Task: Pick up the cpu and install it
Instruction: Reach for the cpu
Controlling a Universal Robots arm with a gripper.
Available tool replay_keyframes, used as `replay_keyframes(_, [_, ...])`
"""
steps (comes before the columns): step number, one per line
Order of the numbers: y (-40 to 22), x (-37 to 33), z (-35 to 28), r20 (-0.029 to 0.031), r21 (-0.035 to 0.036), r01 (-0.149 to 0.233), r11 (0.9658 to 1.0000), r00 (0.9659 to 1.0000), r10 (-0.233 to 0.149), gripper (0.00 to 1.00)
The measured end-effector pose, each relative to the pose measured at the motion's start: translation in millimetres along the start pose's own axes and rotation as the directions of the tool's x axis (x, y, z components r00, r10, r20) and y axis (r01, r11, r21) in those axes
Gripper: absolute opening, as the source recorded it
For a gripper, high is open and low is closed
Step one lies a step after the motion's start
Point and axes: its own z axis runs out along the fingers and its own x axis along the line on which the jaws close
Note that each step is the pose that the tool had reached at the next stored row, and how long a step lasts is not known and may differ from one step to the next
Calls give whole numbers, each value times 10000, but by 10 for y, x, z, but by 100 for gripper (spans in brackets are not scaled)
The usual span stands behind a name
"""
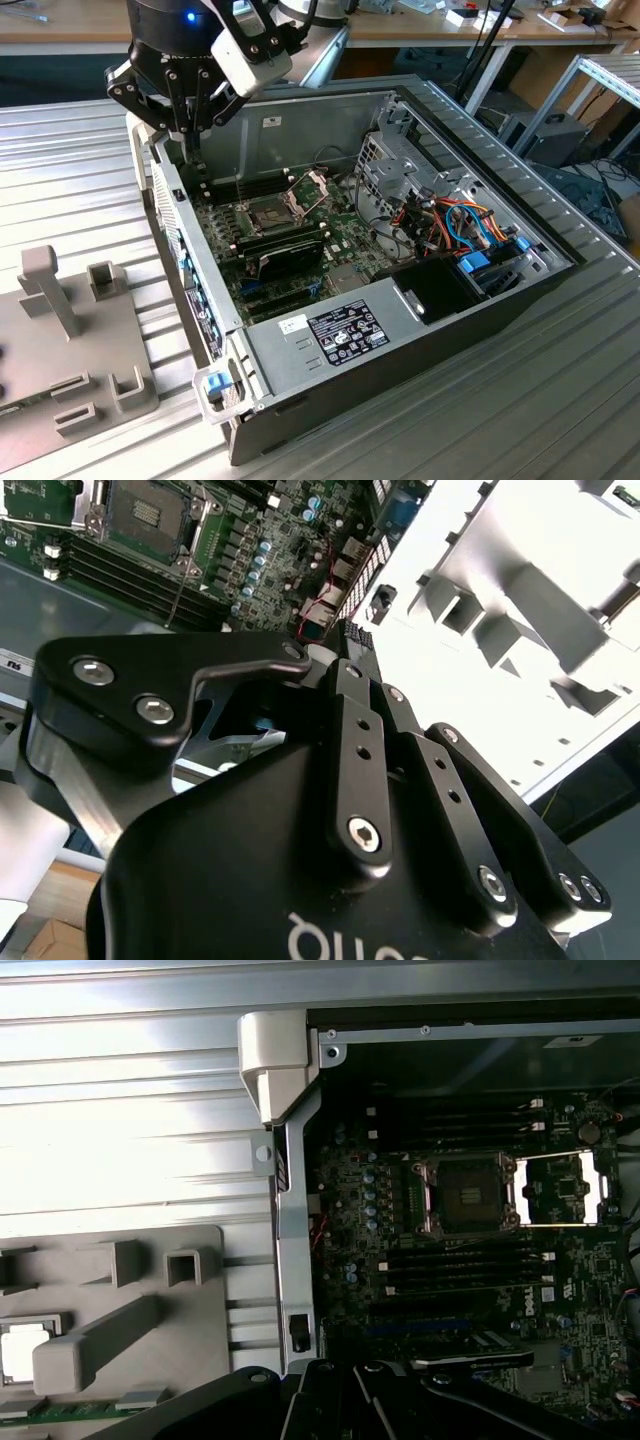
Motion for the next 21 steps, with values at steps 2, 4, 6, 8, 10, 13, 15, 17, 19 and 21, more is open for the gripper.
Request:
replay_keyframes(2, [-1, 12, 0, 0, 0, 1, 10000, 10000, -1, 11])
replay_keyframes(4, [-1, 18, 0, 0, 0, 2, 10000, 10000, -2, 11])
replay_keyframes(6, [-1, 21, -1, -1, 0, 0, 10000, 10000, 0, 11])
replay_keyframes(8, [-3, 37, -1, 0, 0, 1, 10000, 10000, -1, 11])
replay_keyframes(10, [-3, 38, -1, 0, 0, 0, 10000, 10000, 0, 11])
replay_keyframes(13, [-4, 52, -2, 0, 0, 0, 10000, 10000, 0, 11])
replay_keyframes(15, [-5, 67, -2, 0, 0, 0, 10000, 10000, 0, 11])
replay_keyframes(17, [-6, 81, -2, 0, 0, 1, 10000, 10000, -1, 11])
replay_keyframes(19, [-7, 93, -3, -1, 1, 0, 10000, 10000, 0, 11])
replay_keyframes(21, [-8, 114, -3, 0, 0, 1, 10000, 10000, -1, 11])
